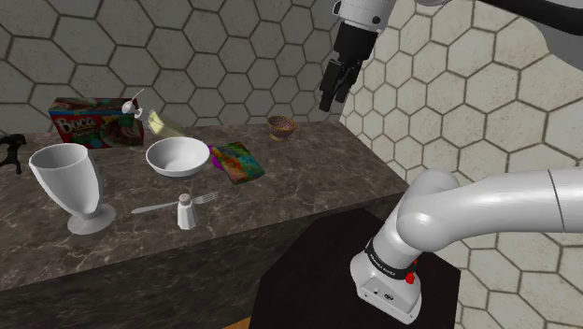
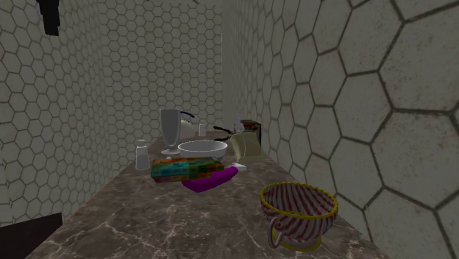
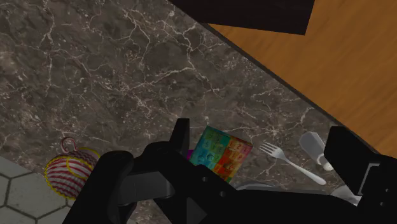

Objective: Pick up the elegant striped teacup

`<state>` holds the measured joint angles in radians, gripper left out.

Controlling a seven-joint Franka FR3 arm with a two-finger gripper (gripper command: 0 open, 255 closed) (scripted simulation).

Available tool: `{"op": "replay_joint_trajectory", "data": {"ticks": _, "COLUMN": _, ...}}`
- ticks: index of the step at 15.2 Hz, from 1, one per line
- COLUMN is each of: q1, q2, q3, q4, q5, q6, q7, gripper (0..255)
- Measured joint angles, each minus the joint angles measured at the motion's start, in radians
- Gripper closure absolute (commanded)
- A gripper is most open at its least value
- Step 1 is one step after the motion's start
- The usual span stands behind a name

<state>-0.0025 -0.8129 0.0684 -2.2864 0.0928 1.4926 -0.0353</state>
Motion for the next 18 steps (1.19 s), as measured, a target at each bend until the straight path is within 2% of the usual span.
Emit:
{"op": "replay_joint_trajectory", "data": {"ticks": 3, "q1": -0.004, "q2": 0.013, "q3": -0.009, "q4": -0.023, "q5": -0.011, "q6": 0.036, "q7": -0.016, "gripper": 0}}
{"op": "replay_joint_trajectory", "data": {"ticks": 9, "q1": -0.032, "q2": 0.129, "q3": -0.058, "q4": -0.07, "q5": -0.068, "q6": 0.205, "q7": -0.095, "gripper": 0}}
{"op": "replay_joint_trajectory", "data": {"ticks": 18, "q1": -0.067, "q2": 0.375, "q3": -0.122, "q4": -0.07, "q5": -0.129, "q6": 0.468, "q7": -0.191, "gripper": 0}}
